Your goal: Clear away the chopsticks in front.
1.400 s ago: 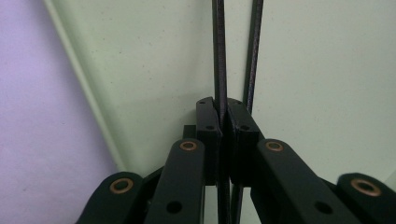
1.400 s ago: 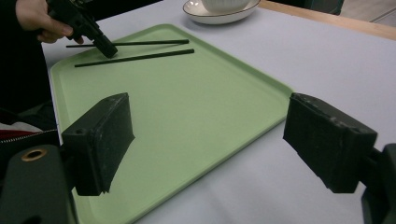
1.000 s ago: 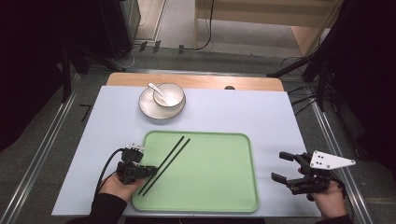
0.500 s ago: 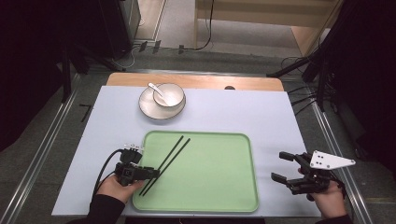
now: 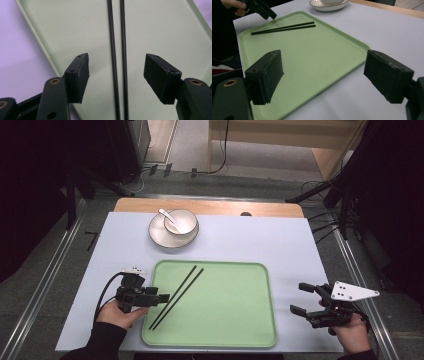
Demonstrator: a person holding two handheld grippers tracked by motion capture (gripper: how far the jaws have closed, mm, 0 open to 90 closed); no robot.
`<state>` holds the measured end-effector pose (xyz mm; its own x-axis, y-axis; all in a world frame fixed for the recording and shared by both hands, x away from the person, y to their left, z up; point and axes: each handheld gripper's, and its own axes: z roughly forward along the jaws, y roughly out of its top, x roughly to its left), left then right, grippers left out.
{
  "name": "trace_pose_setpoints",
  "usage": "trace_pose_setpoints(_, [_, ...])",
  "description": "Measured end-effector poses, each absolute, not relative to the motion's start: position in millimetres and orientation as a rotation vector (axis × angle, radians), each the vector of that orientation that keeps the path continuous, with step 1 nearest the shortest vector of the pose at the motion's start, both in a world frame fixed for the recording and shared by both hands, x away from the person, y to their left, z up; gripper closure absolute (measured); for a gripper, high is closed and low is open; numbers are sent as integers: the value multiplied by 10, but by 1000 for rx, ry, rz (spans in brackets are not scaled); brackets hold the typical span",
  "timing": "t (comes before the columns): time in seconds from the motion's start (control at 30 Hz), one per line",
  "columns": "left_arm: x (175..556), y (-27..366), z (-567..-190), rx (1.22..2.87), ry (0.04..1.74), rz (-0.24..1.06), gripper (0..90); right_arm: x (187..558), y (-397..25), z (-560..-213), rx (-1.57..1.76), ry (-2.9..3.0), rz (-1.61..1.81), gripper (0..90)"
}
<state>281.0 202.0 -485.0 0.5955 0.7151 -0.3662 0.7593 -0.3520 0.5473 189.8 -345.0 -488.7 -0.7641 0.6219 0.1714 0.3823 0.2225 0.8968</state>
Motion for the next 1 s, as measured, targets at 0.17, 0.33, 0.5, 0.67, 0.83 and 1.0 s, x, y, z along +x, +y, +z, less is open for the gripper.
trace_pose_setpoints(0.17, [2871, 2064, -4822, 2157, 1097, -24, 345, 1897, -3455, -4893, 961, 2270, 1563, 162])
trace_pose_setpoints(0.33, [2938, 2163, -4769, 2153, 1042, 12, 326, 1898, -3464, -4902, 971, 2269, 1563, 161])
trace_pose_setpoints(0.5, [2976, 2306, -4740, 2114, 991, 29, 290, 1902, -3474, -4908, 980, 2264, 1562, 161])
trace_pose_setpoints(0.67, [2960, 2434, -4752, 2103, 965, 48, 290, 1900, -3477, -4908, 983, 2262, 1562, 161])
trace_pose_setpoints(0.83, [2881, 2541, -4740, 2118, 922, 119, 288, 1899, -3484, -4908, 991, 2259, 1564, 162])
trace_pose_setpoints(1.0, [2801, 2624, -4709, 2107, 889, 177, 273, 1898, -3486, -4906, 989, 2257, 1568, 161])
